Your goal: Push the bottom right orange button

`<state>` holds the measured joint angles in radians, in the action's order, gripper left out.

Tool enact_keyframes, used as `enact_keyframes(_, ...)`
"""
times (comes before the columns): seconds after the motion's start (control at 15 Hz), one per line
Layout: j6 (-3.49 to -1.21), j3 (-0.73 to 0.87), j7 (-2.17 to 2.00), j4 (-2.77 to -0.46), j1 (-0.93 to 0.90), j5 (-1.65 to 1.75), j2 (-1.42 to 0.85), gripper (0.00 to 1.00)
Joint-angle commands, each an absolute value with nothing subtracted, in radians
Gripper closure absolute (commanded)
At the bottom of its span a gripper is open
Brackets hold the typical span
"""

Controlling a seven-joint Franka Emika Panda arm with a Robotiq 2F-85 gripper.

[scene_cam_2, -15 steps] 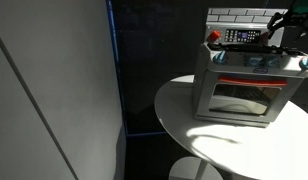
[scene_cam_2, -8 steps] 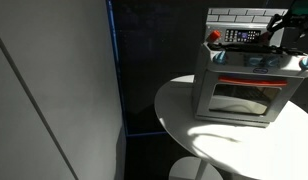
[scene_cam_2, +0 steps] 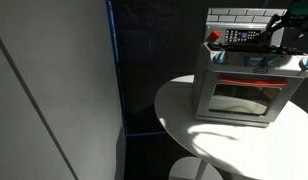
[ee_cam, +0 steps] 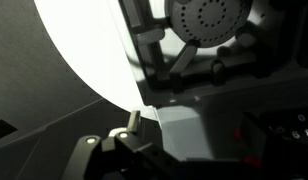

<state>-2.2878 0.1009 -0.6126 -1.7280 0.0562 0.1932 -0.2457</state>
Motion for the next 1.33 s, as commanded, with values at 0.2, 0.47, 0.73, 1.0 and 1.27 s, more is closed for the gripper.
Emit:
enact_keyframes(0.2, -2.266, 0.118, -0.616, -1.668, 0.039, 0.175, -0.279, 0.00)
enact_keyframes(0.47, -2.264, 0.119, -0.615, -1.657, 0.038, 0.173, -0.288, 0.00)
enact_keyframes(0.73, -2.261, 0.119, -0.615, -1.654, 0.038, 0.168, -0.293, 0.00)
enact_keyframes(1.0, -2.261, 0.119, -0.614, -1.653, 0.037, 0.165, -0.296, 0.00)
enact_keyframes(1.27, -2.261, 0.120, -0.614, -1.647, 0.037, 0.165, -0.304, 0.00)
